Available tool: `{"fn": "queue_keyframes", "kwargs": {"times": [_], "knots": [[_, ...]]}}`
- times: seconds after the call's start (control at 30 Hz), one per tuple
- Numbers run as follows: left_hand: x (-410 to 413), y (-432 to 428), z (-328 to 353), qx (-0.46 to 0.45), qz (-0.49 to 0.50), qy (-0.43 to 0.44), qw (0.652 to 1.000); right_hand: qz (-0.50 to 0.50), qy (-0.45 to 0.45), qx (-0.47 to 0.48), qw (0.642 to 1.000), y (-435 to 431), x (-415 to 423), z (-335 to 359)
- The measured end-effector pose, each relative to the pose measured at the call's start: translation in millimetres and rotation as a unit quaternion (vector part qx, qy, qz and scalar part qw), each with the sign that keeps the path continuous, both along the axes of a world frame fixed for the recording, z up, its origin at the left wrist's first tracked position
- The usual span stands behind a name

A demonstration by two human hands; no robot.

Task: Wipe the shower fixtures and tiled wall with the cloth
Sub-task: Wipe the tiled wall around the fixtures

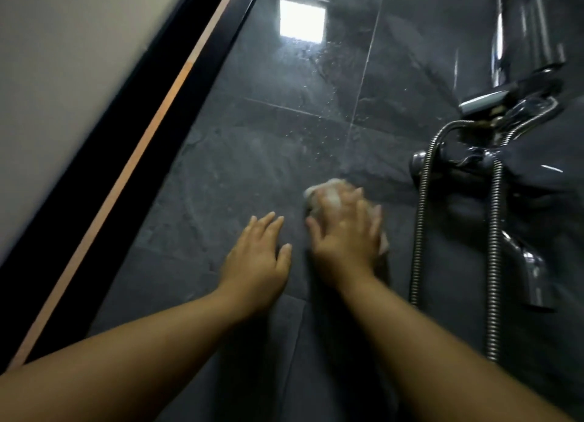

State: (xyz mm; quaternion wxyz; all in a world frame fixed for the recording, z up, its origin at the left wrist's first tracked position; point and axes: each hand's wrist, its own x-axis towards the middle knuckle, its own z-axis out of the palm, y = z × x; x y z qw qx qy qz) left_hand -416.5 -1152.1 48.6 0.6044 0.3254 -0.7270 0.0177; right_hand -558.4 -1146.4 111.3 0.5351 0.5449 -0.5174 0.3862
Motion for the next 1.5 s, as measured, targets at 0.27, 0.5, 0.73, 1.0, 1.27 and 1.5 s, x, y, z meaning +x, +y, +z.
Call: {"fn": "queue_keyframes", "kwargs": {"times": [0.27,0.5,0.73,1.0,1.27,1.5], "knots": [[-32.3,30.9,22.6,-0.002,-0.039,0.01,0.999,-0.051,0.237,0.036,0.97,20.5,-42.4,-25.7],[-59.7,70.3,60.4,-0.032,-0.073,-0.026,0.996,0.07,0.212,0.086,0.971,28.7,-38.8,-62.7],[-86.9,102.6,125.7,0.138,-0.214,-0.025,0.967,0.121,0.247,-0.005,0.961,88.6,-57.4,-69.4],[-105.5,99.6,144.3,0.308,-0.395,-0.047,0.864,0.182,0.255,-0.111,0.943,117.0,-79.5,-58.7],[-70.2,71.9,126.7,0.042,-0.099,-0.043,0.993,0.161,0.029,-0.068,0.984,83.4,-84.9,-43.5],[-68.7,47.5,102.6,-0.06,0.009,-0.06,0.996,-0.022,0.137,-0.009,0.99,41.8,-90.8,-18.2]]}}
